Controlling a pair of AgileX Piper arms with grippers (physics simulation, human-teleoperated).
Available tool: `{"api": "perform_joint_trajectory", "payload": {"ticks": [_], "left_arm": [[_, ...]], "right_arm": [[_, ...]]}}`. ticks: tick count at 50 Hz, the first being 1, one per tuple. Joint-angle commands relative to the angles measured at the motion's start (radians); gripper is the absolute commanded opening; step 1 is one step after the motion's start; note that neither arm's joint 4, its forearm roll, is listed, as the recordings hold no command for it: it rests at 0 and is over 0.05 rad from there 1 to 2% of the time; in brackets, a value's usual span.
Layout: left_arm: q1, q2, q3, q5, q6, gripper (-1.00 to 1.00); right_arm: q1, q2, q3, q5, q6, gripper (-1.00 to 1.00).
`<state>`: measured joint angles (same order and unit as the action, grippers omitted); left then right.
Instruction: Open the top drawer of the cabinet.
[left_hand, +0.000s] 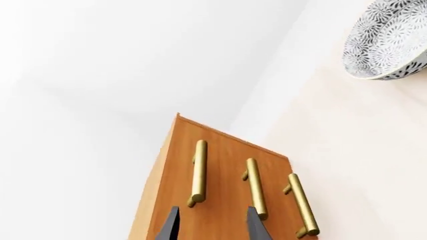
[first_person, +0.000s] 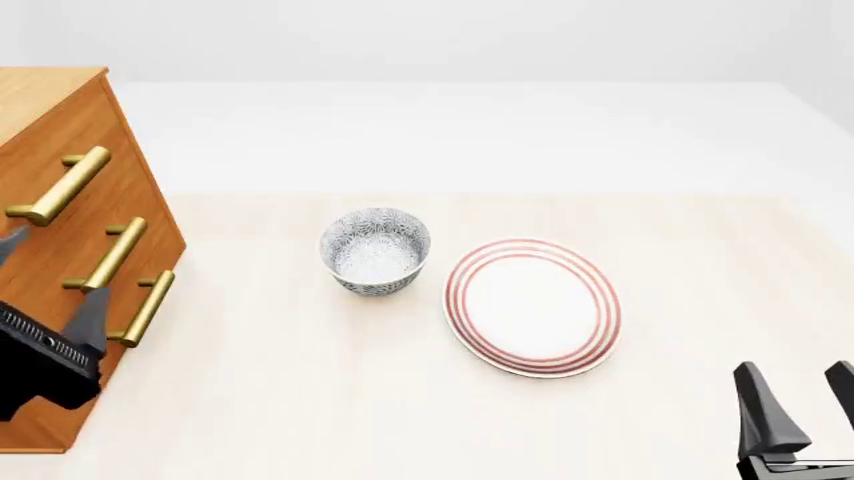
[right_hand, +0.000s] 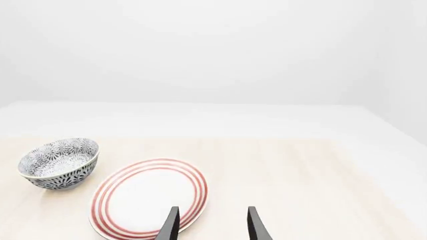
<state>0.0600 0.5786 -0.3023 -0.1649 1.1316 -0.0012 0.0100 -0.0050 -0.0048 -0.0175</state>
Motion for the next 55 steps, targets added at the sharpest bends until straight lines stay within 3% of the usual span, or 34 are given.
{"api": "perform_joint_trajectory", "payload": {"ticks": [1,15,55], "left_arm": [[0.003,0.138,0.030,-0.188,0.156,1.00],[0.048,0.271,0.047,-0.362,0.282,1.00],[0.119,0.542,-0.042,-0.554,0.369,1.00]], "right_arm": [[0.000,-0.001,0.000,0.000,0.000,1.00],[0.000,-0.001,0.000,0.000,0.000,1.00],[0.000,-0.001,0.000,0.000,0.000,1.00]]}}
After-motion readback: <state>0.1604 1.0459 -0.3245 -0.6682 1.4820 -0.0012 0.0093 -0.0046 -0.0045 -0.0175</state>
